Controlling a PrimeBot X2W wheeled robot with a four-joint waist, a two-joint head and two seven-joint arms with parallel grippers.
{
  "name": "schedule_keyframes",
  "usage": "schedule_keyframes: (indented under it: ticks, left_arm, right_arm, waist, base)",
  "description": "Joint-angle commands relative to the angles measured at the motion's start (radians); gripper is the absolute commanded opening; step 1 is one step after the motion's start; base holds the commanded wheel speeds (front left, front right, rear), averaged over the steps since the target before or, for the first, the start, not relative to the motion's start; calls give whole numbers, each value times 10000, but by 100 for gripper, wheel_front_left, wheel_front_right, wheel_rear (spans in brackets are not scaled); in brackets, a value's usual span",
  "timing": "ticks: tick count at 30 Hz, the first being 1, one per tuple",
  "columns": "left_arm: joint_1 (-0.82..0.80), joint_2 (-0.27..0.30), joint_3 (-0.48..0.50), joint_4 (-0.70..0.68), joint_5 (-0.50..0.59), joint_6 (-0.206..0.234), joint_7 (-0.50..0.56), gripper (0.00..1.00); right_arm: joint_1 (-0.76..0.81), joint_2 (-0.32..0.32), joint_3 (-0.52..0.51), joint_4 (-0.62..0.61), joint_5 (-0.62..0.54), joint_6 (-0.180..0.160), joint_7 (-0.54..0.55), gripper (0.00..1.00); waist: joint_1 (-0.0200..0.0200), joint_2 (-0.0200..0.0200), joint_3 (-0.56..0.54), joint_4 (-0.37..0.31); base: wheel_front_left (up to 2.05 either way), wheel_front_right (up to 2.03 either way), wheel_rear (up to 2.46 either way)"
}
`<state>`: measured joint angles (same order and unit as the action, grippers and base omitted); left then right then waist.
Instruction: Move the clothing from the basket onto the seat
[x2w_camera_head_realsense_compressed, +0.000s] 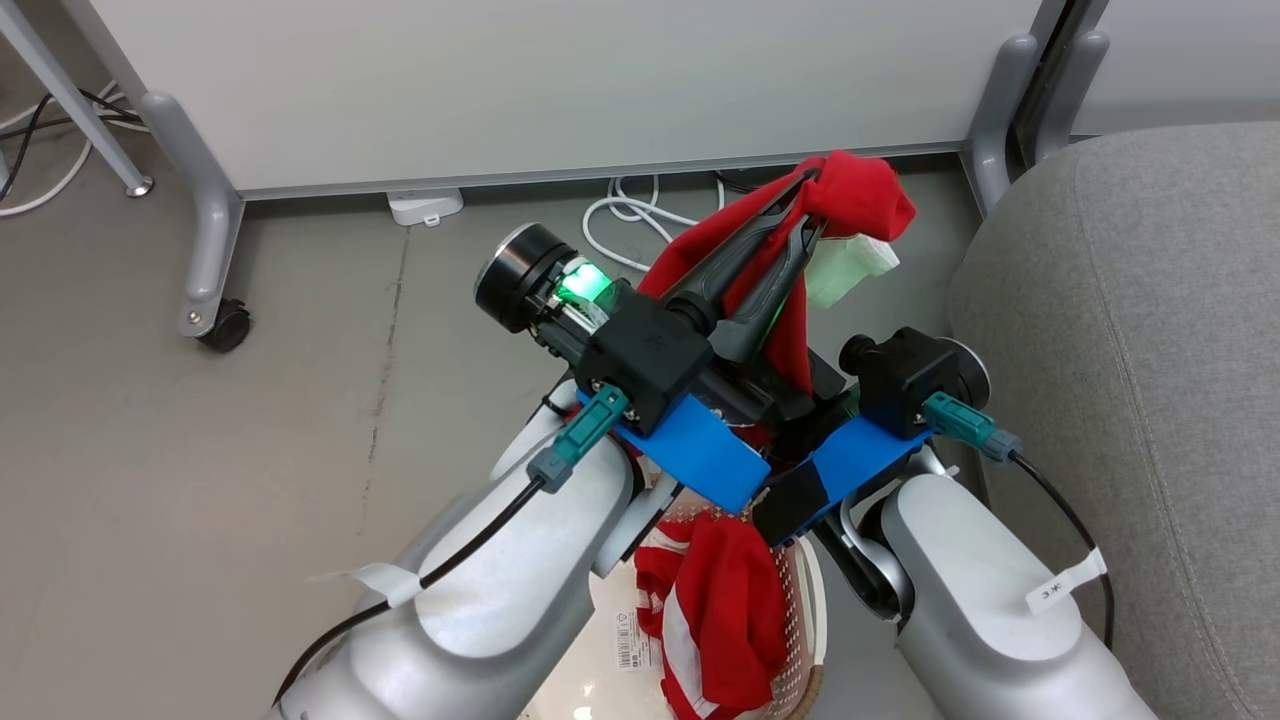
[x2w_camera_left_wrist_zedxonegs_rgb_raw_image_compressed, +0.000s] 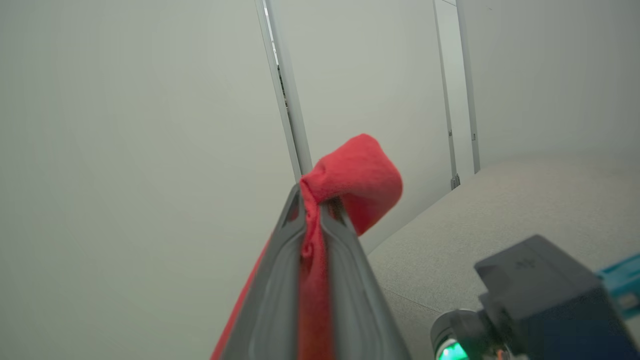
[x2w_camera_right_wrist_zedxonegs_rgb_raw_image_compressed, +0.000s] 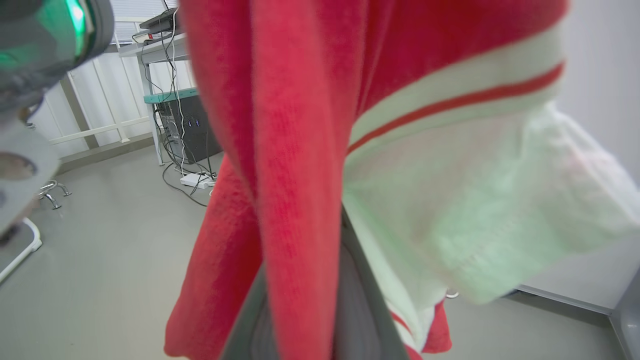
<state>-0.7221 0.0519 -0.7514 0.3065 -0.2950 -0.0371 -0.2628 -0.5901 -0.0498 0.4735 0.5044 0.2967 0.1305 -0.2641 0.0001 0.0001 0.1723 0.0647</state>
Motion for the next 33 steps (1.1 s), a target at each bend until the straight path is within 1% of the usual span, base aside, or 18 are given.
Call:
schedule_keyframes:
  ticks: [1,2,3,13,18,21,22,28,33]
  left_arm:
    - [66,-17,116,1,-80,85,-30,0]
    - [74,-17,102,32,-110,109,-30,38]
    - [44,-17,90,38,-105,133,-30,100]
    - [44,-14,207,46,115,187,-30,100]
    - [297,120,406,53,273,174,-29,100]
    - [476,261,417,51,391,124,-29,100]
    - [476,261,417,51,391,124,-29,100]
    - [712,368,325,-10,583,-35,-29,100]
    - [812,417,119,85,746,-174,-29,100]
  right_arm:
    - [30,-12,27,-33,56,5,-7,0]
    - [33,-12,30,-39,61,5,-7,0]
    - [34,-12,30,-43,57,5,-7,0]
    - [106,-10,-140,16,-23,5,-7,0]
    - [338,-15,-461,-46,-206,5,-7,0]
    - [383,-11,-787,-195,-354,5,-8,0]
    - [383,-11,-787,-195,-354,5,-8,0]
    - [677,-10,-1571,-791,-568,5,-8,0]
    - [1128,-10,-2330,-1415,-965,5,-8,0]
  waist:
    - [-1,-1,3,8]
    - [-1,-1,2,9]
    - [-1,-1,7,12]
    - [-1,-1,39,-26]
    - [-1,-1,67,-282]
    - [-1,-1,177,-609]
    - [-1,-1,177,-609]
    - [-1,-1,445,-1328]
    - [-1,-1,662,-2232]
  base:
    - [0,0,0]
    - [0,0,0]
    - [0,0,0]
    - [0,0,0]
    - [0,0,0]
    - [0,0,0]
    - [0,0,0]
    - [0,0,0]
    - [0,0,0]
